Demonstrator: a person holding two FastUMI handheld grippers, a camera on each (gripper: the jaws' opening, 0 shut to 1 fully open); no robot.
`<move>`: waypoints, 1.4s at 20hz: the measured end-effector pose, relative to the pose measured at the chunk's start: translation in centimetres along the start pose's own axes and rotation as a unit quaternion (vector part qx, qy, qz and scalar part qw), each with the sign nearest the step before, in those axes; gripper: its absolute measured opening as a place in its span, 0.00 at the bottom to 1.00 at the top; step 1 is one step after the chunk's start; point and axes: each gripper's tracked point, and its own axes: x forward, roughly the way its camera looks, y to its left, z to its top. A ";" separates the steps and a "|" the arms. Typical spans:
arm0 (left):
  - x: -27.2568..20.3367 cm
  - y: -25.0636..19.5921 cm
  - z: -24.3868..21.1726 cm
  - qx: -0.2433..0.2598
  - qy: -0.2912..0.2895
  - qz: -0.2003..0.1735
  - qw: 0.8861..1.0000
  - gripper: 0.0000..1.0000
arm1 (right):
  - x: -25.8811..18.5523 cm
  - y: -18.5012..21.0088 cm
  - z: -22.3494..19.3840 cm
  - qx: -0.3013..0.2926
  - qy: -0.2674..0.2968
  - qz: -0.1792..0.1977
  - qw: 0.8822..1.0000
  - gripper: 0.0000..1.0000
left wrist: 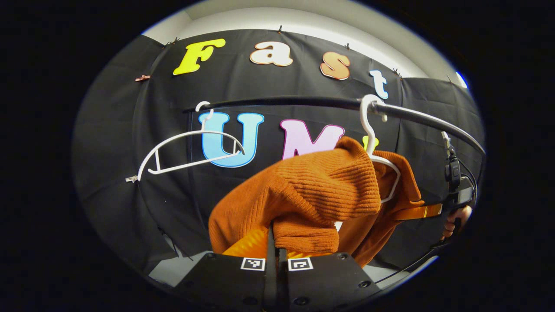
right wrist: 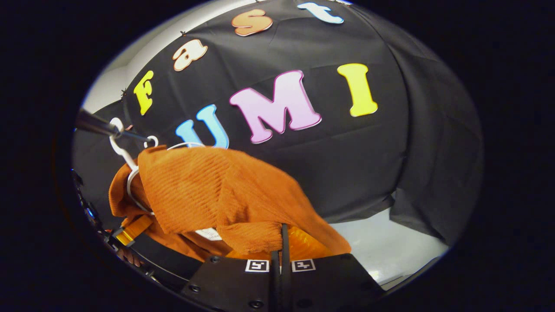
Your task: Grasp the clothes on the hanger with both hands and then place them into the laundry hamper below.
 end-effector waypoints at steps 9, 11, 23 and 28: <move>0.3 0.1 1.9 0.020 -0.012 -0.003 1.000 0.05 | 2.6 -5.8 7.9 -0.022 -0.115 -0.088 0.989 0.04; 0.4 0.5 1.4 0.019 -0.007 0.000 1.000 0.05 | 4.8 -6.7 6.1 -0.012 -0.098 -0.088 0.991 0.04; 0.9 7.9 -7.4 -0.006 0.048 0.048 0.998 0.05 | 4.5 0.8 -7.5 0.038 -0.040 0.040 0.998 0.04; 0.9 6.0 -12.0 0.031 0.044 -0.010 0.999 0.05 | 2.4 6.7 -9.9 0.011 -0.026 0.107 0.994 0.04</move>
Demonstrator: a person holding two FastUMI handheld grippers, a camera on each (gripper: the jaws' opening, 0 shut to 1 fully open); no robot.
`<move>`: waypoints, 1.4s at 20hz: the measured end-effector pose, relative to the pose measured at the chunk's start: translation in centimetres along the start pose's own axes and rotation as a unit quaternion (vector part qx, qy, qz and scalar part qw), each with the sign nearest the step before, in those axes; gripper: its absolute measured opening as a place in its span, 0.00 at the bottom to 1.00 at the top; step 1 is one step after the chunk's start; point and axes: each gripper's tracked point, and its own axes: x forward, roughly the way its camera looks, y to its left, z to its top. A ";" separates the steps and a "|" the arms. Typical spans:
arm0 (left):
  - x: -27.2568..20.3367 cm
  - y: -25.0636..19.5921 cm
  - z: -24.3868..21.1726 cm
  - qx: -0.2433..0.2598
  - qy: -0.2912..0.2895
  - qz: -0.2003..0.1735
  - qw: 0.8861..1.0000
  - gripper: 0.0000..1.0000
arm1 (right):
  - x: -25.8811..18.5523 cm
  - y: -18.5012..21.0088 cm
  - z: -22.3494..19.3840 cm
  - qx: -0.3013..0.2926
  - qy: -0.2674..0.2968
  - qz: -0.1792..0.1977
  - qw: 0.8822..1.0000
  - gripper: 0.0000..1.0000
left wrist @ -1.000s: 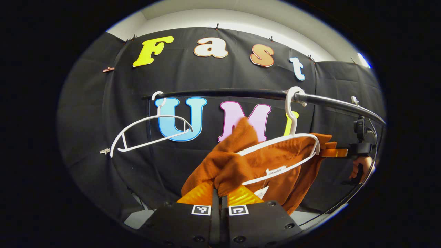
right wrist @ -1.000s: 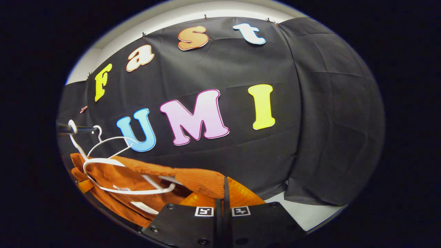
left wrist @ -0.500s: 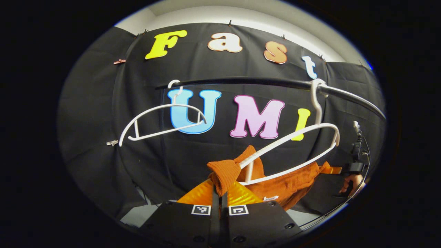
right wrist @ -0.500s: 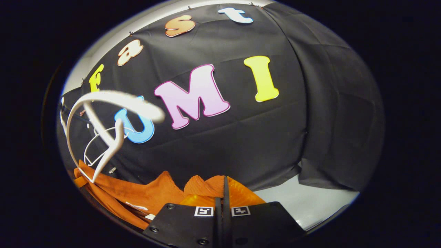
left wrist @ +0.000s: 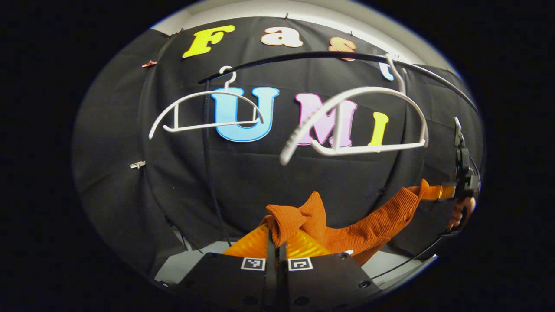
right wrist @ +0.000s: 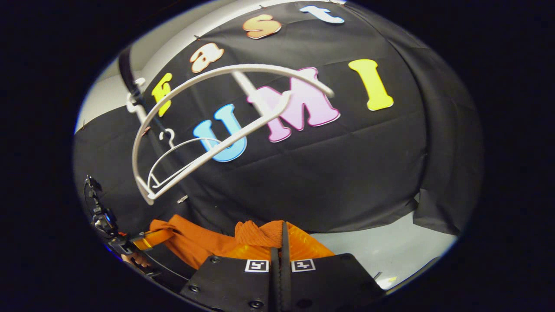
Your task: Grasp the clothes on the hanger with both hands and then place them into the laundry hamper below.
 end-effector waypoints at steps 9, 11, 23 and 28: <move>-0.9 -7.3 0.2 -0.016 -0.029 -0.084 0.996 0.05 | -1.4 7.8 -2.3 -0.011 0.013 0.062 0.998 0.04; -0.7 -8.2 -0.3 -0.016 -0.028 -0.088 0.996 0.05 | -1.4 8.0 -3.0 -0.015 0.018 0.061 0.998 0.04; 5.2 -11.5 -9.8 -0.030 0.024 -0.077 0.996 0.05 | 2.8 2.4 -13.3 0.001 0.104 0.019 0.994 0.05; 8.0 -9.8 -16.9 -0.034 0.100 -0.018 0.994 0.05 | 4.4 -2.1 -19.8 -0.023 0.175 -0.020 0.984 0.04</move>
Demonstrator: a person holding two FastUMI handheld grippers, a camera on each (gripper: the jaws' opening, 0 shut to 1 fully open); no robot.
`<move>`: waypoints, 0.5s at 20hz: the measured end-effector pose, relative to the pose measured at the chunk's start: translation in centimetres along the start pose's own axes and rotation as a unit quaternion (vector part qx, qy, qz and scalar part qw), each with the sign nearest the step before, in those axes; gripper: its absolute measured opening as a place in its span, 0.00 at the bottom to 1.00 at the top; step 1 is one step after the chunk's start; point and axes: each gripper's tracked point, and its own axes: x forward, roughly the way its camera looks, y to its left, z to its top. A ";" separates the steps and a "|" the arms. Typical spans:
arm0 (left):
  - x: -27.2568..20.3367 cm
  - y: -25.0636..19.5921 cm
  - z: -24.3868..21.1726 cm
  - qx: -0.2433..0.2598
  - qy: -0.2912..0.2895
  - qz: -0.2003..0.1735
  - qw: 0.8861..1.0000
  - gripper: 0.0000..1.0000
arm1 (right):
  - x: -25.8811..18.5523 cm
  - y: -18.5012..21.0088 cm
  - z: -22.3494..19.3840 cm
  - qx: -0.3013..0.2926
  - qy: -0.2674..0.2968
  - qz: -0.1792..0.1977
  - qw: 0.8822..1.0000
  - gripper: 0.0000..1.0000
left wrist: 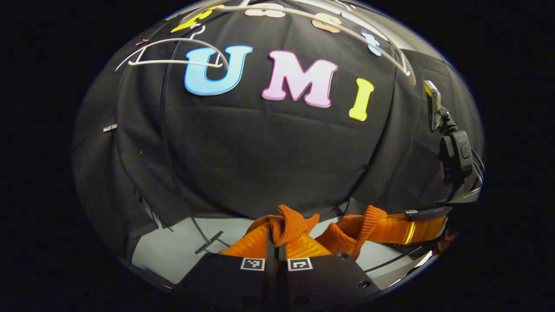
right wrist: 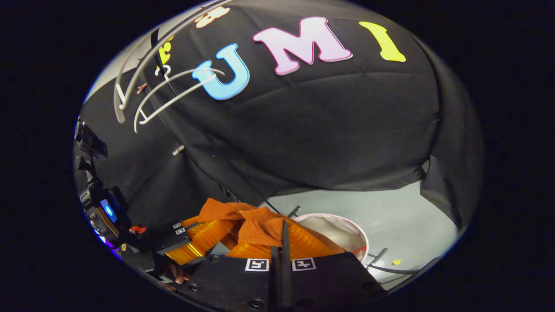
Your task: Grasp the clothes on the hanger with both hands and then place them into the laundry hamper below.
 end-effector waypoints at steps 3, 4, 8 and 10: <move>0.9 0.6 -3.1 0.002 0.045 0.020 0.999 0.05 | 1.8 -2.3 -2.6 -0.018 0.036 -0.024 0.999 0.05; 1.3 0.4 -3.9 0.005 0.058 0.023 0.998 0.05 | 2.3 -2.9 -3.3 -0.021 0.047 -0.033 0.998 0.05; 2.9 0.4 -6.9 0.026 0.103 0.025 0.994 0.05 | 4.0 -5.7 -5.9 -0.039 0.082 -0.074 0.993 0.05; 3.4 0.4 -8.3 0.039 0.125 0.029 0.991 0.05 | 4.5 -6.8 -7.3 -0.047 0.100 -0.094 0.989 0.05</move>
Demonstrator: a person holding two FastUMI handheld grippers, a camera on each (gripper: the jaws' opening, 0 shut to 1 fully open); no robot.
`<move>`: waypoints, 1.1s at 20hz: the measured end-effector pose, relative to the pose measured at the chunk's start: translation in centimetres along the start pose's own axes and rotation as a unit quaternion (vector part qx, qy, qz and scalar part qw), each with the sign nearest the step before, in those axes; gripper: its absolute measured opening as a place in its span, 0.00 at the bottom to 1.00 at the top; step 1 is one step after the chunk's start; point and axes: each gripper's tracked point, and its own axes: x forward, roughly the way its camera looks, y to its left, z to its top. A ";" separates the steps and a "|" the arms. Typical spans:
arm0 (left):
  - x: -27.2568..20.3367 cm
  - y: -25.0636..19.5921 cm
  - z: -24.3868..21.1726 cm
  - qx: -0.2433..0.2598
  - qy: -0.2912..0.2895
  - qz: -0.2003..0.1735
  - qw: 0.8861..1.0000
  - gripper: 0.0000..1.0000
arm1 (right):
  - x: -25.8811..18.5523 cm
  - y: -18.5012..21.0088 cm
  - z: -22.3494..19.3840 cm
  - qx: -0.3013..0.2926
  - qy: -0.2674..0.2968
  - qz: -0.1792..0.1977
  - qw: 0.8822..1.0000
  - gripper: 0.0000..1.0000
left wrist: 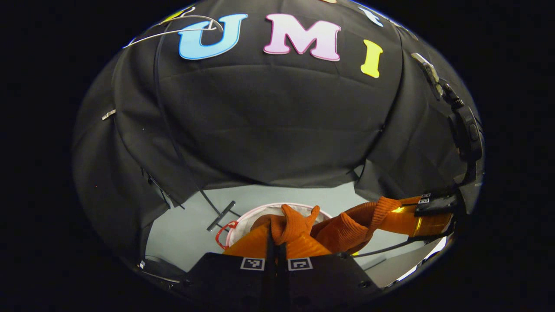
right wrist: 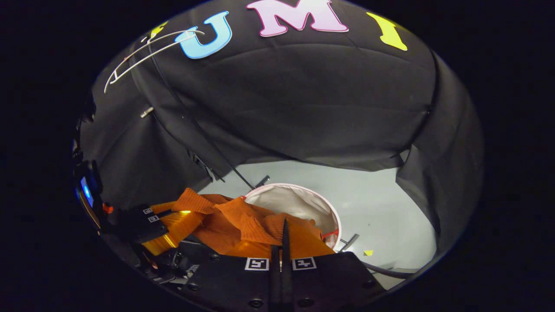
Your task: Grasp the clothes on the hanger with both hands and then place them into the laundry hamper below.
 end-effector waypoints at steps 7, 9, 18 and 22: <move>0.9 -0.9 -1.3 0.012 0.023 0.007 1.000 0.61 | 1.0 -2.7 -1.3 0.008 0.021 -0.042 0.999 1.00; 0.7 -1.0 -1.3 0.010 0.024 0.008 1.000 0.99 | 1.0 -2.6 -1.5 0.015 0.017 -0.051 0.998 0.99; -3.2 -0.1 -0.6 0.003 -0.007 -0.001 1.000 0.96 | -2.3 -0.8 0.3 0.006 -0.047 -0.047 0.998 0.99; -6.7 1.4 1.3 0.003 -0.066 0.008 0.998 0.96 | -5.9 2.1 2.2 0.015 -0.105 -0.032 0.994 0.99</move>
